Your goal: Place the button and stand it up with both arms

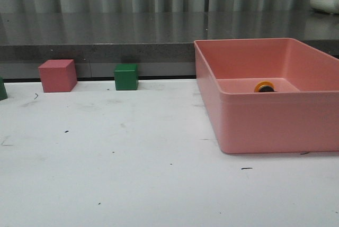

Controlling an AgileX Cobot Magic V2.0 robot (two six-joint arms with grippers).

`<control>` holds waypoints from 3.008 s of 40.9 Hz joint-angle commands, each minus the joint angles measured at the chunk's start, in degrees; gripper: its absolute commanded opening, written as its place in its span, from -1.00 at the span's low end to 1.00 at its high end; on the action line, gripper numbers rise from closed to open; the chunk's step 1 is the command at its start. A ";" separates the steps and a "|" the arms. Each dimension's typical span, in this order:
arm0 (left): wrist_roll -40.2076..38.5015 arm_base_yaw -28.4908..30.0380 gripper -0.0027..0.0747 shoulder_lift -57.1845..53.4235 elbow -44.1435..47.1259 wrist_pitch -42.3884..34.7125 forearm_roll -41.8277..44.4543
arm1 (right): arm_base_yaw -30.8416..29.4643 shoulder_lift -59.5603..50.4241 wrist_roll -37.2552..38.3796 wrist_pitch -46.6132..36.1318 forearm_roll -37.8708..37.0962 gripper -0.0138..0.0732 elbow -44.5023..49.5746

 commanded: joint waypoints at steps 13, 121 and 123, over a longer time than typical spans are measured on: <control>-0.03 -0.47 -0.98 -1.26 0.80 -4.89 -0.41 | -0.04 -1.04 -0.36 -5.11 0.05 -0.95 -0.20; 0.22 -11.26 0.34 30.21 -44.22 32.68 -1.53 | -0.04 38.40 -0.36 37.58 2.09 0.61 -44.02; 0.22 -13.15 0.34 30.21 -44.22 32.68 -1.53 | -0.04 40.48 -0.36 38.87 2.81 0.61 -45.82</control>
